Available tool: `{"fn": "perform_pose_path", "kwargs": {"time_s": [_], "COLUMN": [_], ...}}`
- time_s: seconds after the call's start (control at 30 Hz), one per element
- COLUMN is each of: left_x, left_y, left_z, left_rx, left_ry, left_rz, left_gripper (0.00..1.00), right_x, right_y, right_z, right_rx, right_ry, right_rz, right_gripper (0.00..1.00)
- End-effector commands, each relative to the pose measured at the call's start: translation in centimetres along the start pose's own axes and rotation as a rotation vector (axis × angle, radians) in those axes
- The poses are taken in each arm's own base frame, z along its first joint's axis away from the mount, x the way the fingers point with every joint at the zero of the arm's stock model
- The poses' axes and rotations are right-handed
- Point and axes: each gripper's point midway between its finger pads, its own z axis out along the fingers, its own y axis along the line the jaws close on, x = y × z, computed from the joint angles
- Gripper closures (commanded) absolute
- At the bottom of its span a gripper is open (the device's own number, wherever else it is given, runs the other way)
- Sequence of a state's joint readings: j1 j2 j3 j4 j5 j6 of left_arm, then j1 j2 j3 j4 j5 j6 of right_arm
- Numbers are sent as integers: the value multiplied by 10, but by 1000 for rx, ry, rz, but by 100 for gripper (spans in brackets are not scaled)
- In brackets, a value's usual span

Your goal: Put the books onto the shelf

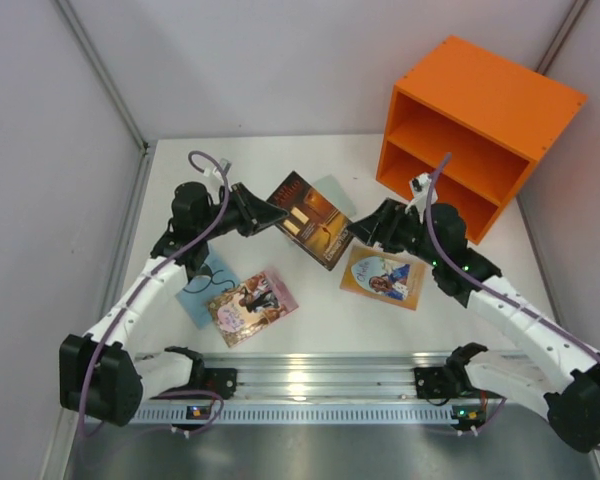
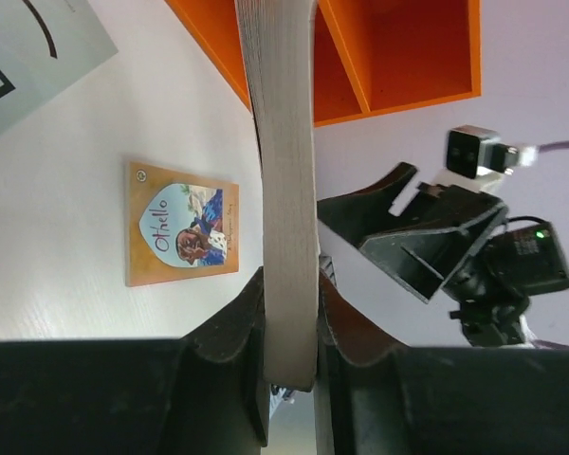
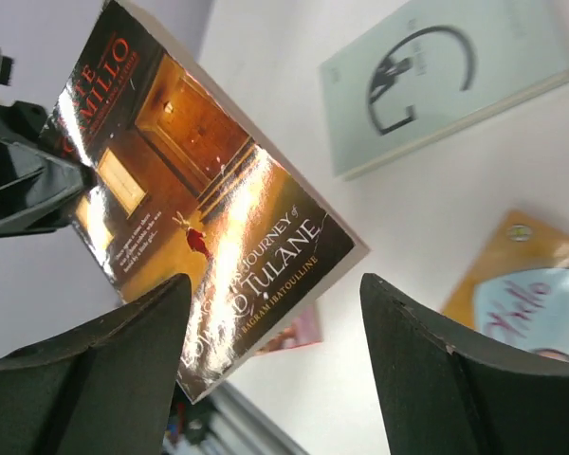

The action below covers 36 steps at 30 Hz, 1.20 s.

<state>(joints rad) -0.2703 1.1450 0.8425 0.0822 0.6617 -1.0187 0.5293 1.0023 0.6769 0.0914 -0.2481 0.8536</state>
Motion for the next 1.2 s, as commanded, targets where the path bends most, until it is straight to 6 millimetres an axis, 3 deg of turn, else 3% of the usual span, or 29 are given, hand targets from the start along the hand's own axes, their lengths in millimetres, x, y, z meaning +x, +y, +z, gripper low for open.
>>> {"fn": "perform_pose_path", "kwargs": {"time_s": [0.0,0.03,0.13,0.17,0.23,0.27,0.33,0.37,0.5,0.57,0.77,0.87,0.9,0.97,1.0,1.03,1.1,1.17], "left_x": [-9,-14,-14,-14,-12,-12,-13,-14,-13,-11,-2,2,4,5,7,7,9,10], "left_y": [-12,-9,-3,4,1,4,2,2,-3,-2,-5,-5,-3,-6,-6,-7,-11,-17], "left_z": [8,13,21,26,30,32,34,36,39,39,39,37,36,32,31,29,27,25], "left_rx": [22,-4,-79,-111,-117,-124,-126,-125,-131,-139,-144,-144,-149,-145,-146,-146,-134,-113], "left_ry": [-14,-22,-5,-2,12,15,14,15,22,28,37,39,39,34,40,38,48,57], "left_rz": [-33,-45,-58,-72,-94,-108,-137,-145,-181,-195,-220,-219,-224,-218,-217,-215,-213,-219], "left_gripper": [100,100,100,100,100,100,100,100,100,100,100,100,100,100,100,100,99,84], "right_x": [-6,-12,-24,-24,-28,-25,-7,8,35,39,51,46,42,35,31,30,25,20], "right_y": [-51,-48,-13,16,25,48,56,72,76,86,76,66,65,61,61,58,55,48], "right_z": [-39,-41,-39,-38,-32,-32,-19,-16,5,10,35,42,43,42,41,42,39,35], "right_rx": [347,353,299,240,302,272,261,207,269,268,337,419,443,512,529,544,585,611], "right_ry": [65,65,51,60,48,48,100,128,132,106,129,100,91,53,52,49,38,38], "right_rz": [-301,-386,-549,-663,-784,-897,-1013,-1118,-1307,-1364,-1525,-1587,-1620,-1642,-1671,-1681,-1699,-1722], "right_gripper": [28,28,28,28,28,28,27,26,26,28,34,50,62,74,93,100,100,100]}}
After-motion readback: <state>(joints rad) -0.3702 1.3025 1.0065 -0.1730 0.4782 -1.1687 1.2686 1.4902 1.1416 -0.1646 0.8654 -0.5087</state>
